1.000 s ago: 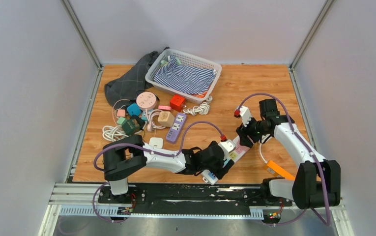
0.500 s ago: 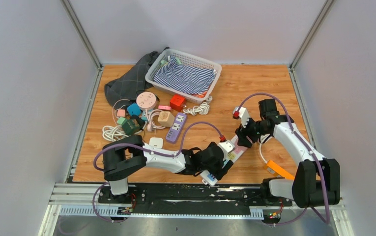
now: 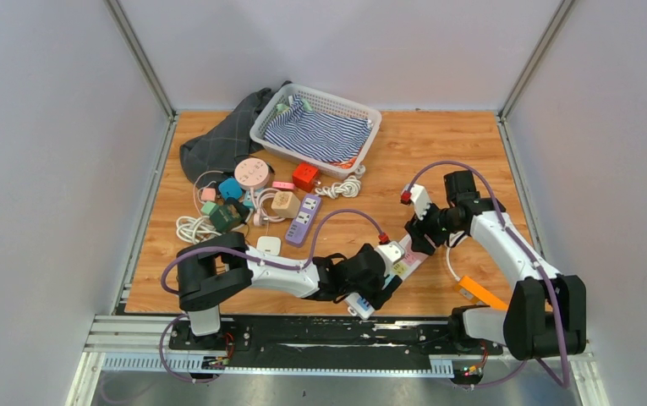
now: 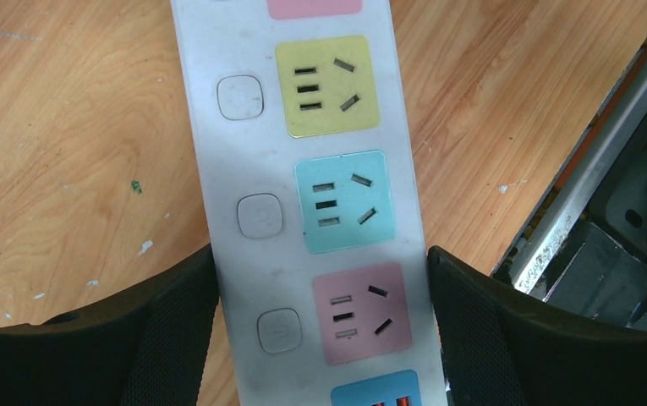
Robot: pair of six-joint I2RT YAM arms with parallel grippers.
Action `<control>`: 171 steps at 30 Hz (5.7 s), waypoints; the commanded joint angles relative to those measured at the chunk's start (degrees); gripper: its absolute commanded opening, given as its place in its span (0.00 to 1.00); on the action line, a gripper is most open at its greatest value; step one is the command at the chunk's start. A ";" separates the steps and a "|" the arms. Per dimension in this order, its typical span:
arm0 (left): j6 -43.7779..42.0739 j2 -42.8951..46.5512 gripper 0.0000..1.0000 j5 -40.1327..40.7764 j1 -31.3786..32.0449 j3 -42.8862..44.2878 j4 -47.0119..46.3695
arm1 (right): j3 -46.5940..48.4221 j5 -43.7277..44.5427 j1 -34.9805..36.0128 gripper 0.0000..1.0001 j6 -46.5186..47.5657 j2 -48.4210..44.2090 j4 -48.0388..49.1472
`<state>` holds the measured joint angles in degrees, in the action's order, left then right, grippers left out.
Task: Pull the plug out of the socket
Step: Remove the plug from the socket.
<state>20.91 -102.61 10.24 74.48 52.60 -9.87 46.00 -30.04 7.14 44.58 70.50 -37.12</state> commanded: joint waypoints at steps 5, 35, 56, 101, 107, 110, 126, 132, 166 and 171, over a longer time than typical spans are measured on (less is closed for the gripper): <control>-2.32 -0.67 0.00 1.09 -0.47 -1.01 1.23 | 0.94 -0.91 -2.20 0.00 -0.34 -0.83 -3.73; -1.92 -0.80 0.00 2.15 -0.47 -1.09 1.21 | -0.47 -13.24 -0.84 0.00 4.55 -0.47 -8.13; -1.59 -0.66 0.00 3.03 -0.47 -1.11 1.28 | -0.82 10.92 -2.12 0.00 -5.95 -3.09 2.71; 0.54 -1.61 0.00 1.12 -2.75 -0.18 1.43 | -1.31 -3.67 -0.28 0.42 -0.66 -1.92 -2.16; 0.63 -1.68 0.00 0.69 -2.76 -0.04 1.50 | -1.04 -4.48 -0.28 0.59 0.12 -0.65 -3.47; 0.57 -1.54 0.00 0.59 -2.76 -0.13 1.45 | -1.26 -4.20 -0.28 0.65 0.20 -0.54 -3.31; 0.53 -1.55 0.00 0.13 -2.76 -0.22 1.40 | 0.31 -0.02 -0.65 1.00 -1.87 -10.53 -2.19; 0.54 -1.62 0.00 0.07 -2.76 -0.30 1.35 | -0.33 12.16 -4.07 1.00 -4.46 -20.00 3.68; 0.28 -1.21 0.00 1.30 -2.85 -0.48 1.30 | -2.91 -6.30 7.54 0.01 -1.73 -5.81 -3.15; 0.51 -1.01 0.00 1.02 -2.85 -0.89 1.30 | -0.55 -2.70 6.81 0.00 -4.65 -6.14 -3.76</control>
<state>22.50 -102.08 10.22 72.53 52.29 -9.32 42.76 -24.23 11.31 39.64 65.84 -33.15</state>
